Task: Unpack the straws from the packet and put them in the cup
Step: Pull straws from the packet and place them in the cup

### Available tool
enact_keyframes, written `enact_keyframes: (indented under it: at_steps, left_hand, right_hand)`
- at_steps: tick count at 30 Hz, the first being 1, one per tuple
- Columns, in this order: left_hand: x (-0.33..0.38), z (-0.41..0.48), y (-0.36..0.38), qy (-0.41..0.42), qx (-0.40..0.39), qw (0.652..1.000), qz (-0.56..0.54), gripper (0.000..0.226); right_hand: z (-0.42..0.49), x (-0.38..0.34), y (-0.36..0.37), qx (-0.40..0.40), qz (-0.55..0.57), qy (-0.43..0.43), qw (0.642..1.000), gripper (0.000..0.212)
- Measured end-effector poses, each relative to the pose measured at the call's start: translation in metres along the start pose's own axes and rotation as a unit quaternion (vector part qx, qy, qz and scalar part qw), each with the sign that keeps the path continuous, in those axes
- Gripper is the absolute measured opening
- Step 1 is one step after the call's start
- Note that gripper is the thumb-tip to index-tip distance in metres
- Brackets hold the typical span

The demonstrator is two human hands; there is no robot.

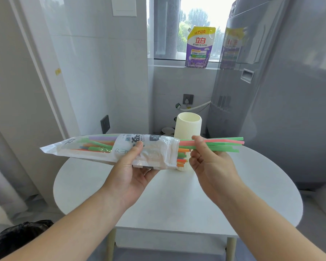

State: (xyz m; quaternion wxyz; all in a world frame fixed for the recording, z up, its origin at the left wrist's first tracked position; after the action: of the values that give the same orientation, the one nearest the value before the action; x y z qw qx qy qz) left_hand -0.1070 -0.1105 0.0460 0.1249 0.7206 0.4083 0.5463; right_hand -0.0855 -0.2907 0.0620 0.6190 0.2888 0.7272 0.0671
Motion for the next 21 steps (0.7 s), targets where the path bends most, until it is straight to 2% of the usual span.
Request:
enact_keyframes:
  at_steps: [7,12,16,21]
  left_hand:
    - [0.013,0.013,-0.011,0.012,0.04,0.998,-0.037,0.023]
    - [0.019,0.025,-0.016,0.032,0.064,0.996,-0.058,0.022]
    - [0.026,0.035,-0.022,0.037,0.087,0.992,-0.081,0.032]
    - [0.02,0.041,-0.022,0.035,0.083,0.993,-0.076,0.035]
  right_hand:
    - [0.015,-0.032,0.006,-0.011,-0.044,-0.12,0.992,0.021]
    - [0.022,-0.067,0.004,0.005,-0.051,-0.156,0.986,0.021]
    - [0.028,-0.093,-0.006,0.011,-0.038,-0.183,0.982,0.018]
    - [0.035,-0.11,-0.017,0.031,-0.037,-0.19,0.981,0.021]
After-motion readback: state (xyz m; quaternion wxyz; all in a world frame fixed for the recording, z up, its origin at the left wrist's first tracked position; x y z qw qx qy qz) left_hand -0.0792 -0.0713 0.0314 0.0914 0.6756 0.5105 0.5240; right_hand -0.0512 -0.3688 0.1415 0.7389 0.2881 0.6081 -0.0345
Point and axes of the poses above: each hand's wrist, its own z-axis towards the middle knuckle, its own y-axis out of the palm, x = y × z, the point moved 1 cm from there along z, towards the middle knuckle, and after that the axes turned 15 degrees about x, right-handed, at the moved point
